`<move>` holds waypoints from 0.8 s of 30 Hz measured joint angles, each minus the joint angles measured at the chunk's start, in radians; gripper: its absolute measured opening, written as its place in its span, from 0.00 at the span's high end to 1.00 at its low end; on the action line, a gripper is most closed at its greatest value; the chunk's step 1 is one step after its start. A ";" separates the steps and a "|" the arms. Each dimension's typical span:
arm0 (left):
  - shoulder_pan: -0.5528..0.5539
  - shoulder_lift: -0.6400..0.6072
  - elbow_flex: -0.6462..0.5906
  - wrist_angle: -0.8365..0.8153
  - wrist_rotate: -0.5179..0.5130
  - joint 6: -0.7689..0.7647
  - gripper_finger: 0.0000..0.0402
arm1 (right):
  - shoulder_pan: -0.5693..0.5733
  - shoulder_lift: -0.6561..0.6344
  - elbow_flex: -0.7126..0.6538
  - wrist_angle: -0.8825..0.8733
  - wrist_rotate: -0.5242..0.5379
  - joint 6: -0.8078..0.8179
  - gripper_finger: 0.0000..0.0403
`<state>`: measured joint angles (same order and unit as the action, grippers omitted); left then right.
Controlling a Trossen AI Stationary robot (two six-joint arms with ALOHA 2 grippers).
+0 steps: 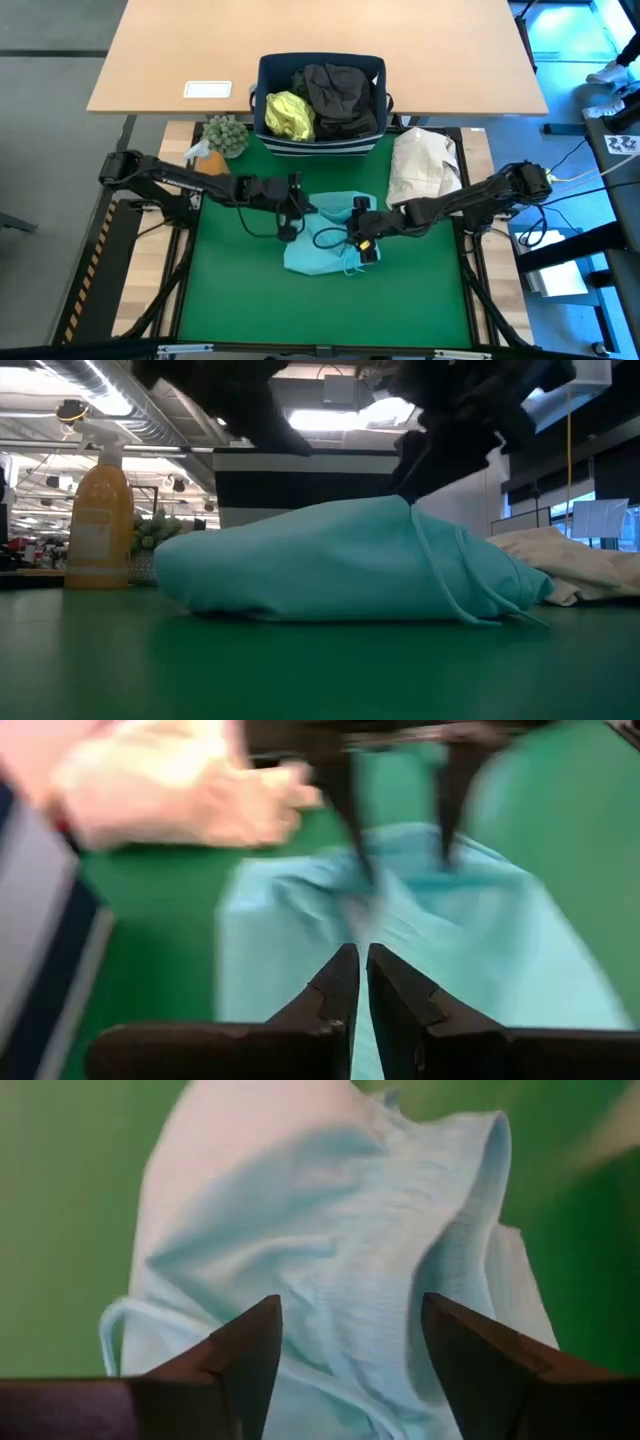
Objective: Fold laundry
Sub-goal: Fold the blue shorts
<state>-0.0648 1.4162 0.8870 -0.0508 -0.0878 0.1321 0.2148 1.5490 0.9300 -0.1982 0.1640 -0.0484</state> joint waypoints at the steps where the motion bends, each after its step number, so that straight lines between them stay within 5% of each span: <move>1: -0.024 0.000 -0.001 -0.001 0.001 -0.009 0.94 | -0.011 0.008 0.002 0.006 0.000 0.001 0.45; 7: -0.170 -0.002 -0.001 0.006 -0.008 -0.089 0.94 | -0.070 0.027 0.000 0.002 -0.032 -0.008 0.62; 14: -0.312 0.005 -0.001 0.006 -0.088 -0.158 0.94 | -0.119 0.027 0.000 0.029 -0.090 -0.034 0.95; 24: -0.383 0.005 -0.001 0.008 -0.242 -0.179 0.94 | -0.147 0.039 0.001 0.011 0.099 0.086 0.99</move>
<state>-0.4480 1.4216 0.8864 -0.0433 -0.3295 -0.0469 0.0676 1.5876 0.9310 -0.1870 0.2633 0.0378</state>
